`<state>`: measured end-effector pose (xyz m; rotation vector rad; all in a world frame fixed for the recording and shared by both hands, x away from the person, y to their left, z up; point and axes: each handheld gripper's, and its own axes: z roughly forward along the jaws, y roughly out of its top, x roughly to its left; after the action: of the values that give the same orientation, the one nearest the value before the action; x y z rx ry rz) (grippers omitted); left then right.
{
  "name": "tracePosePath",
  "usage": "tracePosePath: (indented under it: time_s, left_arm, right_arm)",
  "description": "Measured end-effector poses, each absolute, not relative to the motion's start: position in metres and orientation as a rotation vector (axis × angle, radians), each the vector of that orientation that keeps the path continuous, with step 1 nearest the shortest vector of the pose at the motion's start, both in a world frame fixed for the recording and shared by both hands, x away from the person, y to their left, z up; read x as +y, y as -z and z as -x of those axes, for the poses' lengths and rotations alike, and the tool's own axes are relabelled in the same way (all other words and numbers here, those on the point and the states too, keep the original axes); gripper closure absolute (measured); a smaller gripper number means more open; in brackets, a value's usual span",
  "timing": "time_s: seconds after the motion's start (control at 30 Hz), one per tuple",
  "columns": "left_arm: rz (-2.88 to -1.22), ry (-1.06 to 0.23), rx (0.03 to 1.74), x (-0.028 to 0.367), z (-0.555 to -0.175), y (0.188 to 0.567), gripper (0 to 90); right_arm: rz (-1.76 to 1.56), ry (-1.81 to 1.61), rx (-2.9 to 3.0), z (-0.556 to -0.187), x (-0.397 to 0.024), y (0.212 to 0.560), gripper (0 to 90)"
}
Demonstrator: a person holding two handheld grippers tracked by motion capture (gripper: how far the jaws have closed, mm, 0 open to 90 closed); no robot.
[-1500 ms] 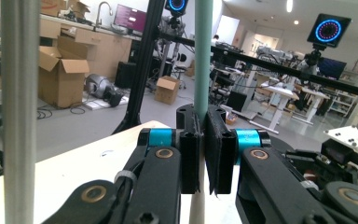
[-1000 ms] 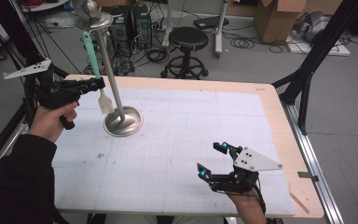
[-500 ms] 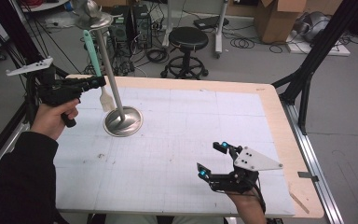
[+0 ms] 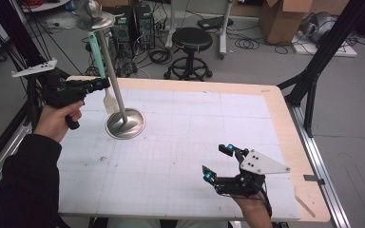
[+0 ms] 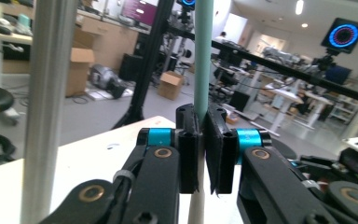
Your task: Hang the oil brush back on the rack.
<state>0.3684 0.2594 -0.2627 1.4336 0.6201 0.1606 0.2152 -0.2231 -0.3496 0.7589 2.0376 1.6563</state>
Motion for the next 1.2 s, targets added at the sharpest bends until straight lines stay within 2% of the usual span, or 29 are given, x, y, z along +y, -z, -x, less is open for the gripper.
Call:
tracePosePath:
  time_s: [0.1, 0.23, 0.4, 0.47, 0.73, 1.0, 1.2]
  left_arm:
    - [-1.442, -0.221, 0.671, 0.260, -0.362, 0.266, 44.5]
    - [-1.440, -0.304, 0.677, 0.266, -0.348, 0.274, 34.4]
    - [-1.466, -0.417, 0.712, 0.270, -0.327, 0.290, 26.5]
    - [-1.467, -0.433, 0.723, 0.270, -0.319, 0.298, 16.7]
    - [-1.462, -0.456, 0.685, 0.260, -0.288, 0.327, 16.1]
    - [-1.465, -0.478, 0.656, 0.238, -0.250, 0.364, 16.3]
    - [-1.530, -0.488, 0.657, 0.227, -0.238, 0.383, 16.5]
  right_arm:
    - [-0.775, -1.660, 2.018, -0.215, -0.228, 0.349, 17.4]
    - [-0.808, -1.647, 1.988, -0.214, -0.237, 0.349, 17.4]
    - [-0.857, -1.601, 1.953, -0.216, -0.250, 0.351, 17.1]
    - [-0.877, -1.582, 1.948, -0.217, -0.254, 0.352, 17.0]
    - [-0.909, -1.523, 1.922, -0.216, -0.265, 0.355, 17.0]
    - [-0.936, -1.510, 1.938, -0.209, -0.274, 0.373, 17.0]
    - [-0.950, -1.513, 1.913, -0.204, -0.282, 0.379, 17.1]
